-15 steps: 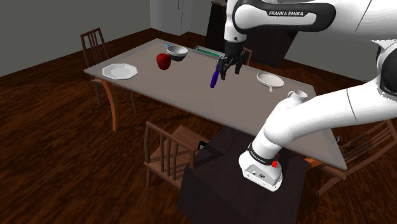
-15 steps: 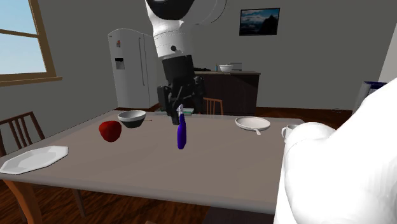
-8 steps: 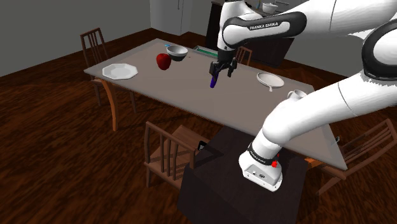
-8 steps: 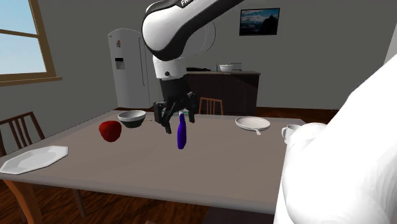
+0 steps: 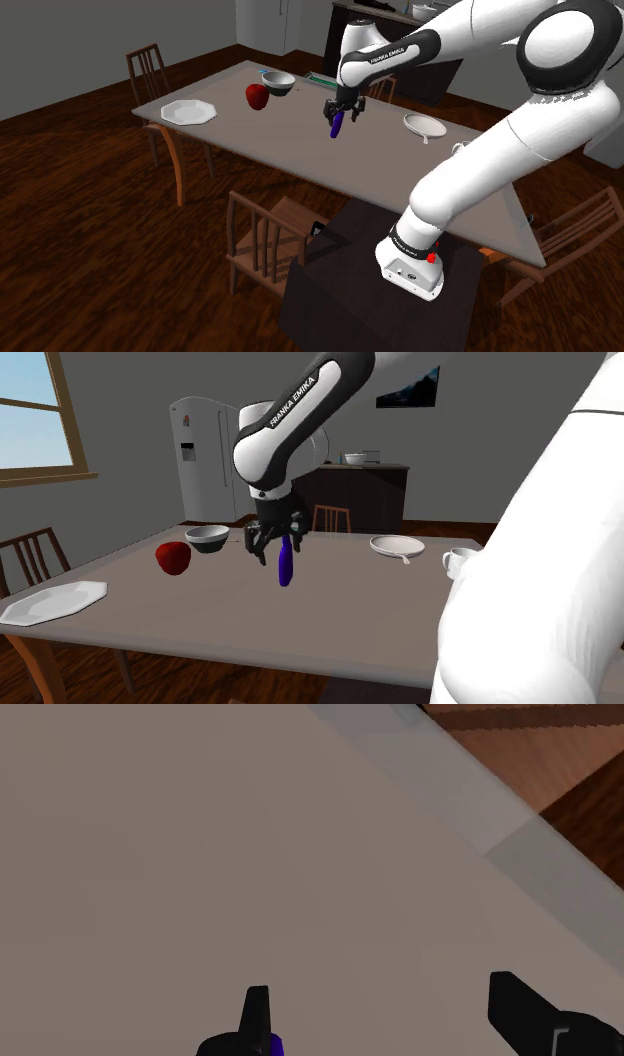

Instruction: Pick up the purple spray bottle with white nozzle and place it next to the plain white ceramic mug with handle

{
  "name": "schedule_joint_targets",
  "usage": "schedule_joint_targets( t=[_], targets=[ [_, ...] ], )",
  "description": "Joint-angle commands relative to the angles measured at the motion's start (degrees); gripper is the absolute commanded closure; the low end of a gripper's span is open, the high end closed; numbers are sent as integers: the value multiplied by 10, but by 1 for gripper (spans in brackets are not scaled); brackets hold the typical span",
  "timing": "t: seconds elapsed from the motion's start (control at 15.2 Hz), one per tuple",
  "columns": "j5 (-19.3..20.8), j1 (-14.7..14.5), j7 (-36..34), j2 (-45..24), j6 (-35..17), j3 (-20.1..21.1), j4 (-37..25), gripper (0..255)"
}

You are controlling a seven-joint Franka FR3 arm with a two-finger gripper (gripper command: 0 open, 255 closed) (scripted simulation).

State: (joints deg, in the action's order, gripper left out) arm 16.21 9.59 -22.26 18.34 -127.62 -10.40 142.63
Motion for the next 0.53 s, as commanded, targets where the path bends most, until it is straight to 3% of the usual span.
schedule_joint_targets(
  t=[0.0, 0.46],
  targets=[
    [9, 9, -18, -38, -43, -6, -12, 0],
    [31, 42, -71, -165, -165, -34, -75, 0]
  ],
)
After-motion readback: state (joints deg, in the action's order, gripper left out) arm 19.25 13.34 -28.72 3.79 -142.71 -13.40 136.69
